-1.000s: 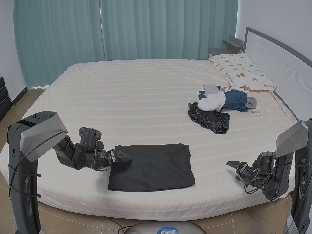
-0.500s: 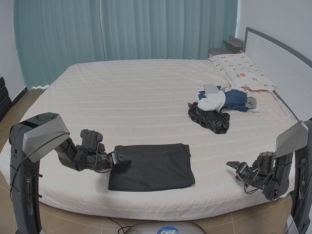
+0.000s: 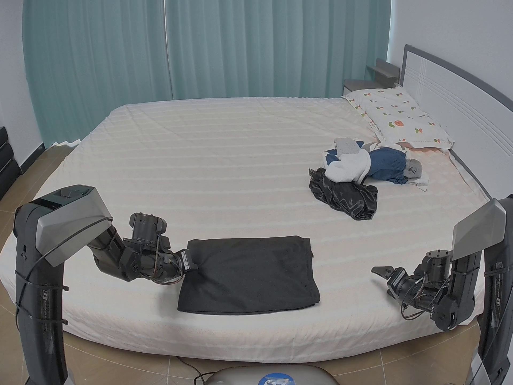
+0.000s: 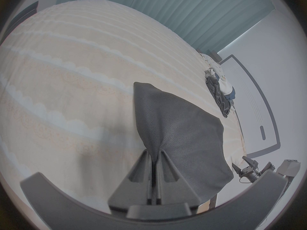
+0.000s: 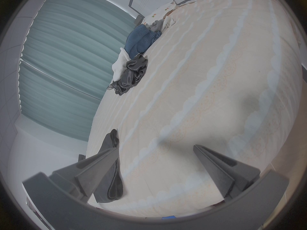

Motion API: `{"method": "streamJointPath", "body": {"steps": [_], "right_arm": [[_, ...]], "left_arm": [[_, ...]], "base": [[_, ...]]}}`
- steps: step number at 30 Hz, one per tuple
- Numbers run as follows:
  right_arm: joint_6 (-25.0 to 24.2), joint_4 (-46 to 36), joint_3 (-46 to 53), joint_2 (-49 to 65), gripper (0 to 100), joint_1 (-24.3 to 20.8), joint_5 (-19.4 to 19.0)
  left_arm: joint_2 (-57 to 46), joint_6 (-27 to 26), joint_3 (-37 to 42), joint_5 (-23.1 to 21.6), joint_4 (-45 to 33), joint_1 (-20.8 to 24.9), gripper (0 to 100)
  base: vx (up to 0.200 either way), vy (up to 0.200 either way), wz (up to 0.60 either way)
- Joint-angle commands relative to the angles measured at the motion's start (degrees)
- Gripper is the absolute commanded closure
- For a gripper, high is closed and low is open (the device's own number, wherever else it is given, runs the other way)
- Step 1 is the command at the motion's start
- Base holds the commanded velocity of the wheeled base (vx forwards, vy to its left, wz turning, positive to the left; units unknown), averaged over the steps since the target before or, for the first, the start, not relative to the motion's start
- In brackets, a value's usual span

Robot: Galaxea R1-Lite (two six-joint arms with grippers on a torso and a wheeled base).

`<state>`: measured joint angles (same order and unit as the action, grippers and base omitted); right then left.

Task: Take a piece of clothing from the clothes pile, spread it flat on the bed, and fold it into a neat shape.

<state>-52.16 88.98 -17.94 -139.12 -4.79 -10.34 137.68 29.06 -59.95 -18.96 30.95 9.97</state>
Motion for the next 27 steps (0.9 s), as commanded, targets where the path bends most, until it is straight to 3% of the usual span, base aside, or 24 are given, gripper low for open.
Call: {"method": "streamJointPath", "body": {"steps": [1,15,27], "right_arm": [[0.0,0.7,0.0,-0.2,0,0.0,0.0],[0.0,0.7,-0.1,-0.2,0,0.0,0.0],[-0.1,0.7,-0.2,-0.2,0,0.0,0.1]], "left_arm": [[-0.7,0.0,0.6,0.0,0.1,-0.4,100],[-1.4,1.3,0.7,0.0,0.1,-0.5,100],[-1.5,2.7,0.8,0.1,0.0,-0.5,100]], "base": [[0.0,0.0,0.0],[0.0,0.0,0.0],[0.0,0.2,0.0]]}}
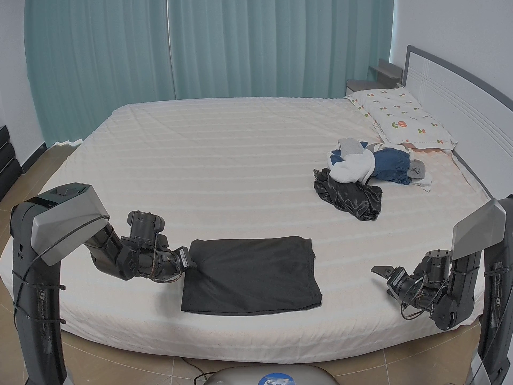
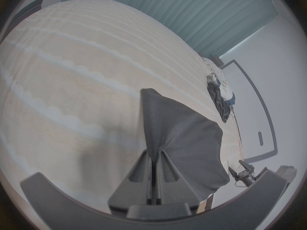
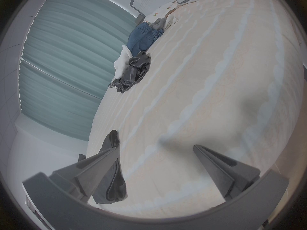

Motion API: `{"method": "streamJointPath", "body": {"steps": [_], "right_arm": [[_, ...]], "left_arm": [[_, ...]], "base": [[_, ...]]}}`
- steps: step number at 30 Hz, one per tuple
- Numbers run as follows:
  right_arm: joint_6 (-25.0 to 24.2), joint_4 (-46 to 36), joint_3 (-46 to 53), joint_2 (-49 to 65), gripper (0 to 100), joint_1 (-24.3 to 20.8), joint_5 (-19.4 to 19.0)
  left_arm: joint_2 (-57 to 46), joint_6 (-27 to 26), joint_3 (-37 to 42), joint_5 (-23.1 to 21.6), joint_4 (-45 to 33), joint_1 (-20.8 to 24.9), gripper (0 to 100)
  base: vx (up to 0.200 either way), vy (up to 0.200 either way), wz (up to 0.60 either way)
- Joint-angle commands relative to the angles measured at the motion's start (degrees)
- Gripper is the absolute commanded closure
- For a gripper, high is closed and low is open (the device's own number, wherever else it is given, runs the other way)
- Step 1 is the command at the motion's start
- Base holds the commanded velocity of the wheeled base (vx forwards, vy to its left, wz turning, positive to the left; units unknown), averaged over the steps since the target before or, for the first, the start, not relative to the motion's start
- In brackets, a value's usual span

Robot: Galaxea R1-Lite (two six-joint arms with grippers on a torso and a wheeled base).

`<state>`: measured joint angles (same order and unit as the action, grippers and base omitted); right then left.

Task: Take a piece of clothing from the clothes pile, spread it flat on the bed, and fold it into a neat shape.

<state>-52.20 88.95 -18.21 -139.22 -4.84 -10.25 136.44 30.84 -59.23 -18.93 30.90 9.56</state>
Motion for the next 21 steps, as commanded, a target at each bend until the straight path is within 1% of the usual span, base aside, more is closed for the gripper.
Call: {"method": "streamJointPath", "body": {"steps": [1,4,21], "right_arm": [[-0.1,0.7,0.0,-0.1,0,0.0,0.0],[-0.2,0.7,-0.2,-0.1,0,0.0,0.1],[-0.2,0.7,-0.2,-0.1,0,0.0,0.1]], "left_arm": [[-0.2,1.7,0.0,0.0,0.1,-0.1,100],[-0.3,2.4,-0.1,0.0,0.1,-0.1,100],[-1.6,2.5,1.7,0.1,0.1,-0.2,100]], "base": [[0.0,0.2,0.0],[0.0,0.2,0.0],[0.0,0.2,0.0]]}}
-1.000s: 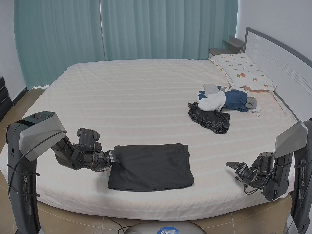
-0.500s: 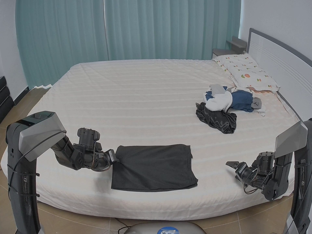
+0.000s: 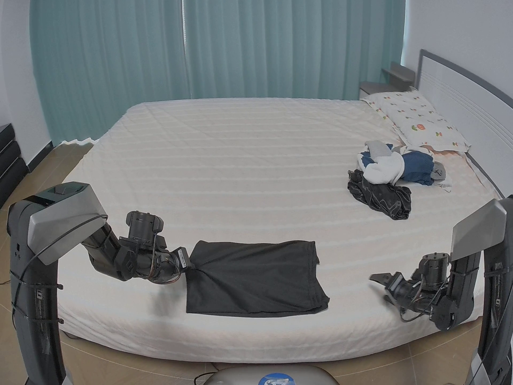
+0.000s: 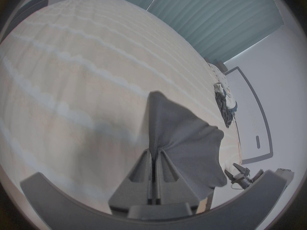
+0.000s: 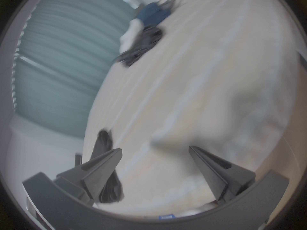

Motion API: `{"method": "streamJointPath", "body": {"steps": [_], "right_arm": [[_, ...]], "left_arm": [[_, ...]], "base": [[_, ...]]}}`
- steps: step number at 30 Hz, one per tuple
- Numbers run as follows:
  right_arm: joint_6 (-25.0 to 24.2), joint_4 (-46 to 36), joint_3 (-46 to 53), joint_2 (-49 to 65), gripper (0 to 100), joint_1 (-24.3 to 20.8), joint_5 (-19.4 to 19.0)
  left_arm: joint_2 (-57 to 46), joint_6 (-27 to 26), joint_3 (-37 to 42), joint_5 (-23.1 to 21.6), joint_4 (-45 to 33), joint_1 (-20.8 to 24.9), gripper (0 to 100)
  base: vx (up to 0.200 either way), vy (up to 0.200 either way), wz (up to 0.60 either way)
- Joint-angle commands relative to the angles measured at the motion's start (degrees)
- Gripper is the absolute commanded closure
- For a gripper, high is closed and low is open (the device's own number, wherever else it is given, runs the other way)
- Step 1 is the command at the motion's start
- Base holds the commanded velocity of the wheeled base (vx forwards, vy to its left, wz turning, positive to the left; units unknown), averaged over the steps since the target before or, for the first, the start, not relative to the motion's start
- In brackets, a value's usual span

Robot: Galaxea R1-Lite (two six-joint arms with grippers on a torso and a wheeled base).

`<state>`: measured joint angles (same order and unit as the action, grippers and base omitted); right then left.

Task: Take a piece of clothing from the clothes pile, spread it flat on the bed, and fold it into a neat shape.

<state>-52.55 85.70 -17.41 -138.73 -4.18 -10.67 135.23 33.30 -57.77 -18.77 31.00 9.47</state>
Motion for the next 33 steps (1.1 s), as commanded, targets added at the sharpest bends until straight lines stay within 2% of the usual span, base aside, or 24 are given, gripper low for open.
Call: {"method": "streamJointPath", "body": {"steps": [1,6,26,33], "right_arm": [[0.2,3.9,-1.0,-0.6,0,-0.7,0.5],[0.2,3.9,-1.0,-0.6,0,-0.7,0.5],[-0.1,4.0,-2.1,-0.3,0,-2.3,0.6],[-0.2,4.0,-2.1,-0.1,0,-2.4,0.6]], "left_arm": [[-0.4,0.0,0.2,0.0,0.0,-0.1,100],[-0.4,0.0,0.2,0.0,0.0,-0.1,100],[-0.4,0.2,0.6,0.1,0.0,-0.2,100],[-1.3,1.0,1.3,0.1,-0.1,-0.9,100]], "base": [[0.0,0.2,0.0],[0.0,0.2,0.0],[0.0,0.0,0.0],[0.0,0.2,0.0]]}}
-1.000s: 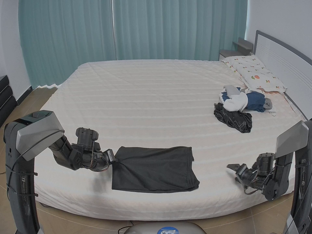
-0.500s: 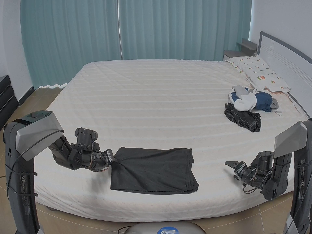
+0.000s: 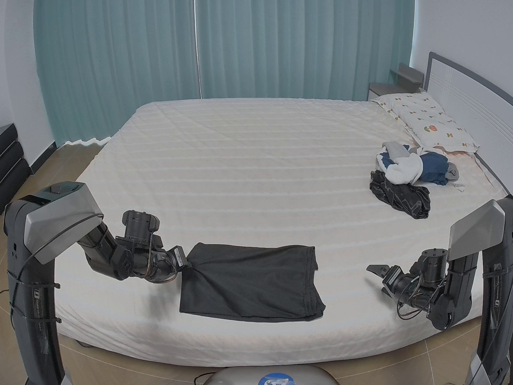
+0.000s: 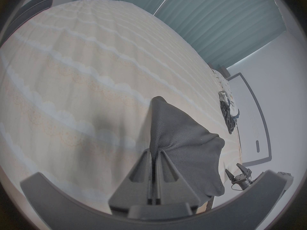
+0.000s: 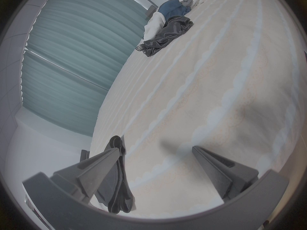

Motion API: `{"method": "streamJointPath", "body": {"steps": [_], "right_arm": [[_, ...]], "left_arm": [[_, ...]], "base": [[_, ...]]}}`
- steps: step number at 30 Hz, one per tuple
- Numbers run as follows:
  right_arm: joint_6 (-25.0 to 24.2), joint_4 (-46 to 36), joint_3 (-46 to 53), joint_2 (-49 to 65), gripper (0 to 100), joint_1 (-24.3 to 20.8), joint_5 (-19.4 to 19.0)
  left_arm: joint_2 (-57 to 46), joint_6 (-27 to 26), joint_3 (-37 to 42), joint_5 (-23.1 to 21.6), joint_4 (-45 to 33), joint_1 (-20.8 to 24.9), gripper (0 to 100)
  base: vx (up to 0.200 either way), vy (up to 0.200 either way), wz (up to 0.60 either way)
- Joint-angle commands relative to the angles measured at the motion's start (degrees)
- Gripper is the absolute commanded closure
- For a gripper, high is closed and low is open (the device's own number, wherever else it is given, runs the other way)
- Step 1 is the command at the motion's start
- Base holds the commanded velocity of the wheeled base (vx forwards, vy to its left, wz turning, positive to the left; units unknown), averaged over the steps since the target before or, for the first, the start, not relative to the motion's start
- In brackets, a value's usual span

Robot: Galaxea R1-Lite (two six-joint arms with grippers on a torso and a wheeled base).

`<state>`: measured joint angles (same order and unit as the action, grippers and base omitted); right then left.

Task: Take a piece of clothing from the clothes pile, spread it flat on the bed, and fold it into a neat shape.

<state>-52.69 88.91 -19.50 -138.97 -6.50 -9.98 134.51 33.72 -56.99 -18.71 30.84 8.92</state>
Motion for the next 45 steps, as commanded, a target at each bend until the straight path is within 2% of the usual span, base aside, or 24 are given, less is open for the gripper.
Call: {"method": "streamJointPath", "body": {"steps": [1,9,12,18,30,31,36,45], "right_arm": [[0.0,0.8,0.0,0.1,0,-0.2,0.0],[0.0,0.8,0.0,0.1,0,-0.2,0.0],[0.0,0.8,0.0,0.0,0,-0.2,0.0],[0.0,0.8,0.0,0.0,0,-0.2,0.0],[0.0,0.8,0.1,0.0,0,-0.2,0.0],[0.0,0.8,0.1,0.1,0,-0.2,0.0],[0.0,0.7,0.1,0.3,0,-0.3,0.0],[0.1,0.8,0.0,-0.2,0,-0.9,0.1]], "left_arm": [[-0.7,0.9,0.7,0.0,0.1,-0.4,100],[-0.7,1.0,0.8,0.1,0.1,-0.6,100],[-0.7,1.1,1.0,1.7,0.1,-0.7,100],[-1.2,1.2,2.0,2.4,0.1,-0.7,100],[-2.8,1.3,4.2,2.2,0.1,-0.5,100],[-2.9,1.3,4.3,2.2,0.1,-0.5,0],[-3.7,1.8,3.9,2.0,0.3,-0.5,0],[1.1,6.1,-6.5,2.3,4.2,0.0,0]], "base": [[0.0,0.2,0.0],[0.0,0.2,0.0],[0.0,0.2,0.0],[0.0,0.2,0.0],[0.0,0.0,0.0],[0.0,0.0,0.0],[0.0,0.0,0.0],[0.0,0.0,0.0]]}}
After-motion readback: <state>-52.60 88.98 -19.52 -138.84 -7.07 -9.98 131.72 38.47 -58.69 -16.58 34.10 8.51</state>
